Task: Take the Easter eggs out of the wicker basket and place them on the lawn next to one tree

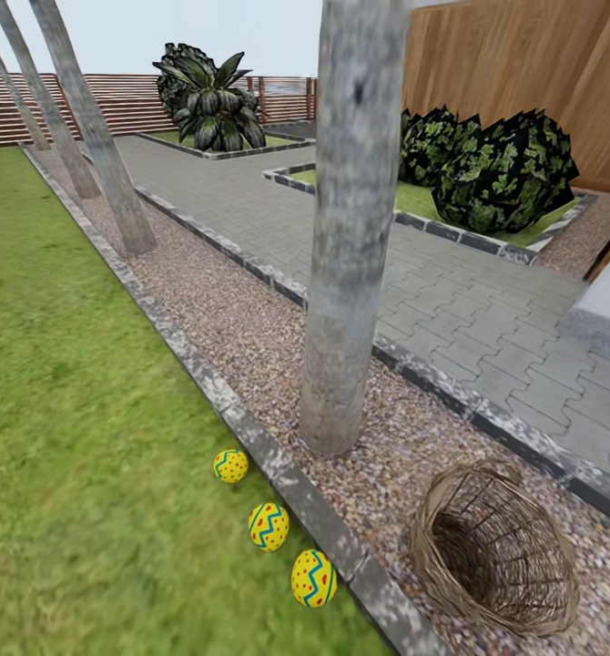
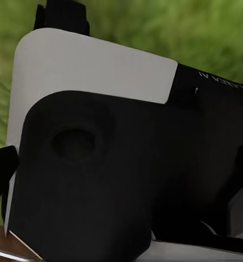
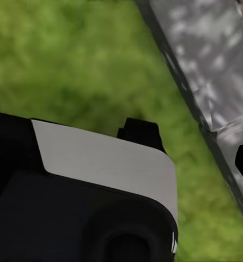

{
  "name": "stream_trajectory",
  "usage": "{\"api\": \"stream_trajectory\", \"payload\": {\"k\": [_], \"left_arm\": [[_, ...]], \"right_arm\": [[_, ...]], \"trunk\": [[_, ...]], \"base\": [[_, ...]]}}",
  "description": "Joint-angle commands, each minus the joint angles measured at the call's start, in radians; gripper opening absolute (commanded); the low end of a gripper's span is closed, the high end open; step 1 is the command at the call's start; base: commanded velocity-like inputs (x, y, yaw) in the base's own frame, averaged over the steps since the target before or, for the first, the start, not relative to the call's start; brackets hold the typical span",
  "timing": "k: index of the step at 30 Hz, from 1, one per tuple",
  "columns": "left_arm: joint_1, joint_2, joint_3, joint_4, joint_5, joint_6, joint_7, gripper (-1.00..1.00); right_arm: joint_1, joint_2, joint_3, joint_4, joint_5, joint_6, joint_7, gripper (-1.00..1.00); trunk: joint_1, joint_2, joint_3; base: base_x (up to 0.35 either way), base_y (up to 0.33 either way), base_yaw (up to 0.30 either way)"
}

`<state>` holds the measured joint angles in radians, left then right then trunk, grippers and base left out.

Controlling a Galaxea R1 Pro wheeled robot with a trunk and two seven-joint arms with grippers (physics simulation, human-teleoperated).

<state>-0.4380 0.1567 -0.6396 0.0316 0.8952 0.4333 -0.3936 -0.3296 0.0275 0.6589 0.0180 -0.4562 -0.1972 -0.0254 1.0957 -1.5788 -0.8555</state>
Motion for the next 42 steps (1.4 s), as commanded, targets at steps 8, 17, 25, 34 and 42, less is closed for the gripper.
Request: {"api": "stream_trajectory", "payload": {"k": [8,17,25,34,42], "left_arm": [[0.027,0.0,-0.006,0.002,0.011,-0.094,-0.005,1.0],[0.051,-0.011,-0.006,0.002,0.01,-0.103,-0.005,1.0],[0.057,-0.012,-0.006,0.003,0.01,-0.103,-0.004,1.0],[0.065,-0.012,-0.005,0.004,0.011,-0.103,-0.004,1.0],[0.067,-0.012,-0.005,0.002,0.01,-0.133,-0.005,1.0]], "right_arm": [[0.001,0.003,0.009,0.001,-0.008,-0.005,-0.002,1.0],[0.003,0.003,0.009,0.002,-0.008,-0.005,-0.002,1.0],[0.003,0.003,0.009,0.002,-0.009,-0.005,-0.002,1.0],[0.005,0.004,0.009,0.002,-0.008,-0.005,-0.002,1.0],[0.008,0.004,0.01,0.001,-0.007,-0.006,-0.002,1.0]], "trunk": [[-0.031,0.056,0.037],[-0.065,0.119,0.08],[-0.096,0.175,0.118],[-0.115,0.21,0.148],[-0.115,0.21,0.161]], "base": [[0.0,0.0,-0.044],[0.0,0.0,-0.001],[0.0,0.0,0.0],[0.0,0.0,0.0],[0.0,0.0,0.0]]}}
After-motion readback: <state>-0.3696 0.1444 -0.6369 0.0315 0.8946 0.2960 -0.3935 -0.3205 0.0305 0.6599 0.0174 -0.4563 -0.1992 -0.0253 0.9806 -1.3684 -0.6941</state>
